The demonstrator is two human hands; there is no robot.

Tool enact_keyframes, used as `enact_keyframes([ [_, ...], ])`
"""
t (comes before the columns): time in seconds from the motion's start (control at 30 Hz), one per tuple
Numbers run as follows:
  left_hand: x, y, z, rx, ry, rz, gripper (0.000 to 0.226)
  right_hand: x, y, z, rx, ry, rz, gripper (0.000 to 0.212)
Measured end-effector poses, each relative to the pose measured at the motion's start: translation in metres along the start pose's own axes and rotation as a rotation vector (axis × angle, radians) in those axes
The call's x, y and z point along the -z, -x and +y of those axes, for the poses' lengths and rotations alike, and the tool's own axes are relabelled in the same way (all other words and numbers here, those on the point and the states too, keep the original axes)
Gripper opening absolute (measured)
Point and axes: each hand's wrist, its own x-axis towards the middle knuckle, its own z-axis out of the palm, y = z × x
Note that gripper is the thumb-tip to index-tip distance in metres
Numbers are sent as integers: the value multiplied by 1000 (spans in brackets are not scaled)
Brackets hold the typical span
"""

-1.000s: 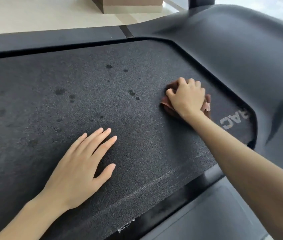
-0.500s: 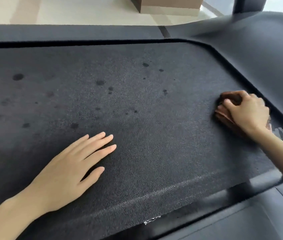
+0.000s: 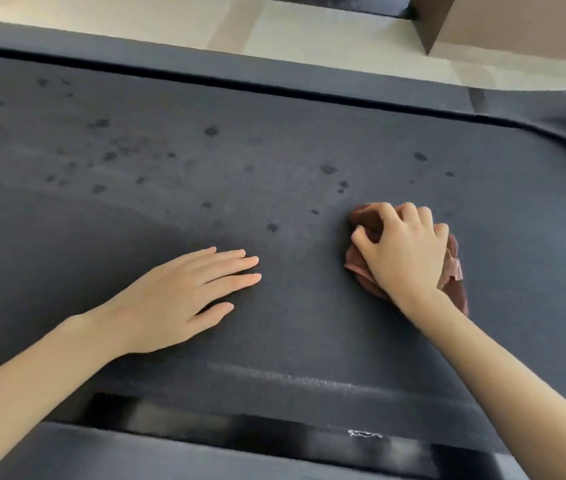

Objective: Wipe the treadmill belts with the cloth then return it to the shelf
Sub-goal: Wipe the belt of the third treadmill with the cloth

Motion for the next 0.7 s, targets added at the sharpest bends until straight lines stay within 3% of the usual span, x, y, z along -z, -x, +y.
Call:
enact_keyframes([
  [0.13,9,59,-43,241,5,20,51,-6,-1,-64,136,-79,-53,36],
  [0.37,22,131,-106,408,-8,53,51,-18,-1,-174,263,-130,-94,38],
  [0.7,34,223,-207,412,-4,44,44,-40,-8,-321,322,-129,-86,36],
])
